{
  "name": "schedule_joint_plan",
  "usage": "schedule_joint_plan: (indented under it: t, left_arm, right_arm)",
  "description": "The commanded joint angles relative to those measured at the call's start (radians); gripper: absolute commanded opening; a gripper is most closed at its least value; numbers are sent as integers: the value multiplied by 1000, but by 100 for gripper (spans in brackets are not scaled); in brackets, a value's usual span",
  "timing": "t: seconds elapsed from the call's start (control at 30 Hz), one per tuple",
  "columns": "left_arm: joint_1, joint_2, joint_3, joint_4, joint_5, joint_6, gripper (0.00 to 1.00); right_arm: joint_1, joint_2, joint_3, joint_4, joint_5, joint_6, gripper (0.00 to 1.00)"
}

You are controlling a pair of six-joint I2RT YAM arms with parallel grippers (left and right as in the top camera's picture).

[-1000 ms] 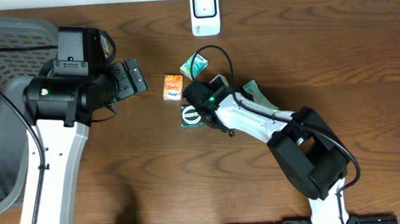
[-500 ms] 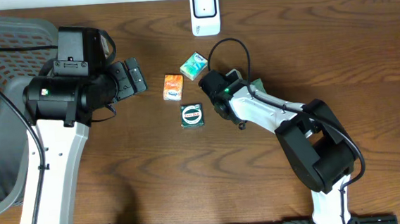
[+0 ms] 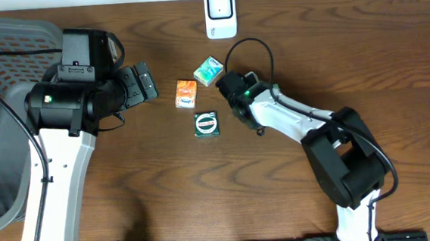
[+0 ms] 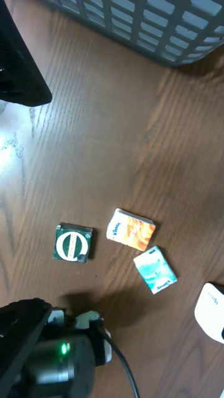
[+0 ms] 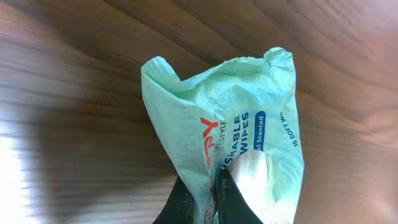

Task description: Scan the item barcode

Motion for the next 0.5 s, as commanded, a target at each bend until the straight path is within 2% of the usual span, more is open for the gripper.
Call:
schedule_joint_plan:
  t: [0.0,0.2,0.37,0.47]
  left_arm:
    - [4,0,12,-3,-6,6,98]
    - [4,0,12,-3,-6,6,98]
    - [4,0,12,-3,-6,6,98]
    - [4,0,12,-3,-6,6,98]
  right_arm:
    - [-32,-61,42,6,-311,8,1]
    - [-163,-142,56,34,-695,7,1]
    - [-300,-146,55,50,-1062,7,1]
    - [-364,-138,48,56,-1209,-12,1]
